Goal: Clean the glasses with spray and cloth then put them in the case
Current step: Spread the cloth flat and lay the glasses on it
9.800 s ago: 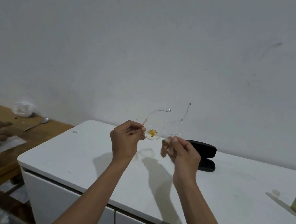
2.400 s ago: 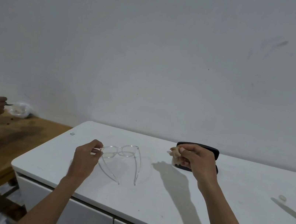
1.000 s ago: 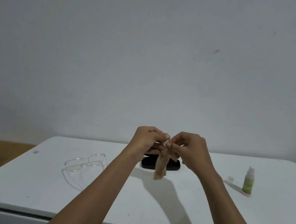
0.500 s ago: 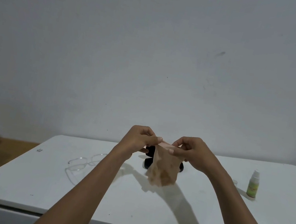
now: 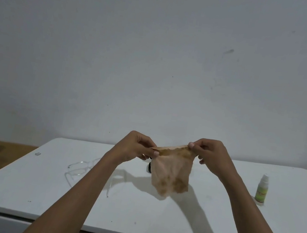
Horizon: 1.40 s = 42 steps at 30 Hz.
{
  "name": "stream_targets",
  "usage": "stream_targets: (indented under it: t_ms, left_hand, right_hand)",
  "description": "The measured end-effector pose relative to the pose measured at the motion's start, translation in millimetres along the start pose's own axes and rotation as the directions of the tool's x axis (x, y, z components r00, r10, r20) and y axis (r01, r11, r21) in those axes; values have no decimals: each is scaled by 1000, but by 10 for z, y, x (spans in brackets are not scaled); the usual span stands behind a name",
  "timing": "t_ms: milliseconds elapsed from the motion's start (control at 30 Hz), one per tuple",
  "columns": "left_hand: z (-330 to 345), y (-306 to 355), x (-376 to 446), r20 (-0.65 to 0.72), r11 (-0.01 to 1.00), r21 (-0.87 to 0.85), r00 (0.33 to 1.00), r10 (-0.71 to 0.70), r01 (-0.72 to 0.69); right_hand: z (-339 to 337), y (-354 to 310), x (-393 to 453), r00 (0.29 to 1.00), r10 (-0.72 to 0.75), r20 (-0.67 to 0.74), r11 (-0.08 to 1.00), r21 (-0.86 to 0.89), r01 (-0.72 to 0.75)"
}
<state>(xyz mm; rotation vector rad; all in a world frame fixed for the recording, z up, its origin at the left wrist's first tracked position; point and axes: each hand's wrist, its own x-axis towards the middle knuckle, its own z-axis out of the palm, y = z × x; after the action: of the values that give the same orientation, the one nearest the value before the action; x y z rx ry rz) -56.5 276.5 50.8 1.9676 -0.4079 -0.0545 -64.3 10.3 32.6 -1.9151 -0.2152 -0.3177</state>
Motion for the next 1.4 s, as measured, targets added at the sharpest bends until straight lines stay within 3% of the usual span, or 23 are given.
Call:
stream_targets:
  t_ms: [300, 533, 667, 767, 867, 1067, 1167, 1400]
  left_hand:
    - [-23, -110, 59, -29, 985, -170, 998, -47, 41]
    - [33, -207, 221, -240, 981, -193, 967, -84, 37]
    - [10, -216, 234, -287, 983, -180, 958, -31, -22]
    - [-35, -269, 152, -211, 989, -145, 978, -5, -26]
    - [-34, -422, 20, -32, 998, -36, 998, -59, 57]
    - [228, -748, -309, 315, 935, 330, 919, -235, 126]
    - [343, -726, -423, 326, 927, 345, 907, -268, 150]
    - [364, -657, -552, 378, 891, 441, 878, -294, 109]
  right_hand:
    - [-4, 46, 9, 998, 21, -65, 995, 95, -15]
    - [141, 154, 93, 996, 26, -84, 997, 80, -19]
    - [158, 182, 136, 995, -4, -97, 998, 69, 10]
    - [109, 237, 89, 1000, 14, 20, 999, 49, -15]
    - [65, 373, -14, 976, 102, 194, 995, -21, -100]
    - [145, 433, -342, 769, 367, 524, 904, -397, -161]
    - [217, 405, -462, 717, 416, 559, 868, -479, -130]
    - [152, 298, -623, 713, 460, 529, 801, -593, -77]
